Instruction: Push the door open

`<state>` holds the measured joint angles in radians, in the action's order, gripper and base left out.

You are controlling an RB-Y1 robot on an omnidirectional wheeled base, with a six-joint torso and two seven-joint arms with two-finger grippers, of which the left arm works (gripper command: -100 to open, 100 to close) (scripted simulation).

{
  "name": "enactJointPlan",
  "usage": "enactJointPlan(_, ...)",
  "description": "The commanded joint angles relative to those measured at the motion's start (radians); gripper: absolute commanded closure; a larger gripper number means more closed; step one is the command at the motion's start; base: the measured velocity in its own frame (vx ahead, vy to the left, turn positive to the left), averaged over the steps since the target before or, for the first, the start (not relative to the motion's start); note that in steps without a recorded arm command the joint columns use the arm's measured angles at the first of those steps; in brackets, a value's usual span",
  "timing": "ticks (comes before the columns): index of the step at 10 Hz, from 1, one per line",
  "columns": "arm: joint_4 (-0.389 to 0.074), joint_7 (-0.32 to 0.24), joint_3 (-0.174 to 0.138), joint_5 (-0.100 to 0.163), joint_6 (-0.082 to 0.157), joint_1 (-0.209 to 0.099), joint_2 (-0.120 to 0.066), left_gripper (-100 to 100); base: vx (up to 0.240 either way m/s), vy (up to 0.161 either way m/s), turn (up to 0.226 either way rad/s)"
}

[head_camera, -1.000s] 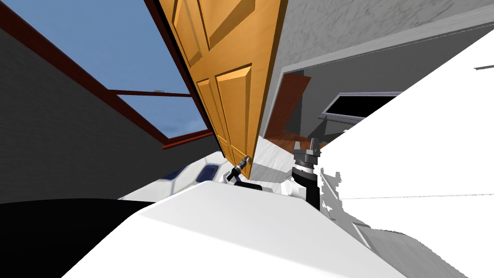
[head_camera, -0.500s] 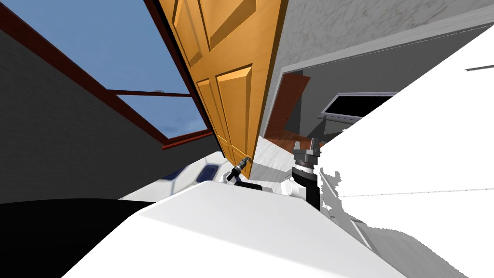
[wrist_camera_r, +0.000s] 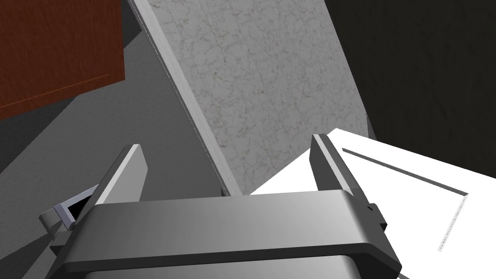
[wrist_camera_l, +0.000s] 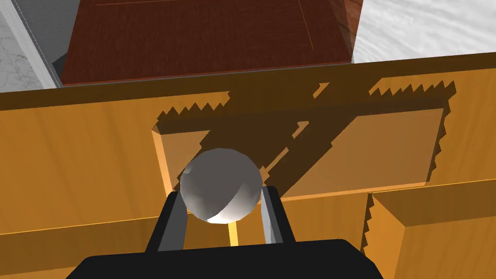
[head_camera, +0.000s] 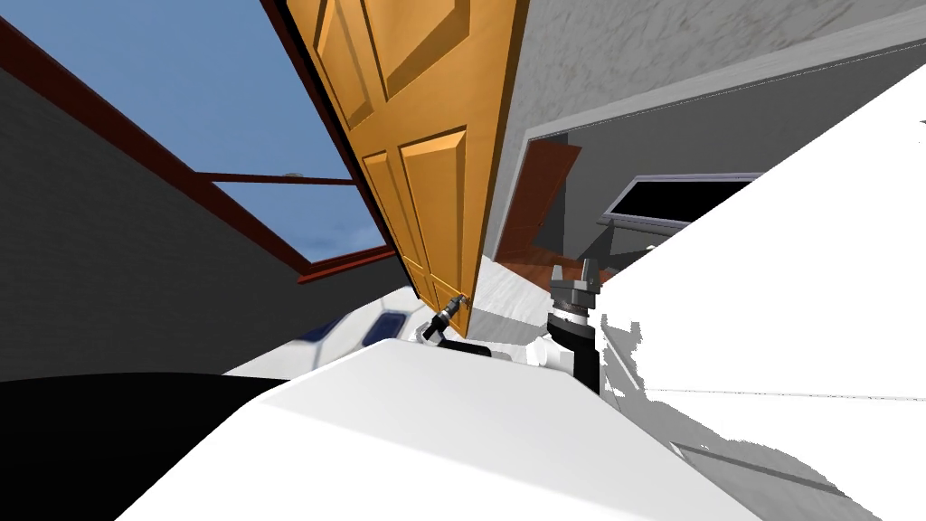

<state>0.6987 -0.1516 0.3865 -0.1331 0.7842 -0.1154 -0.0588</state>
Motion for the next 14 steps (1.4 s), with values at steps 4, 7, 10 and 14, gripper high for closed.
enactJointPlan(4,0.012,0.022,-0.018,0.026,0.002,0.005,-0.011,-100,0.034,-0.032,0.057)
enactJointPlan(7,0.021,0.013,-0.012,0.028,-0.003,0.008,-0.006,-100,-0.206,0.039,0.018)
enactJointPlan(10,0.030,0.002,-0.005,0.030,-0.009,0.012,0.015,-100,-0.206,0.047,0.032)
enactJointPlan(14,0.022,0.010,-0.013,0.032,-0.002,0.009,0.001,-100,0.070,-0.056,-0.017)
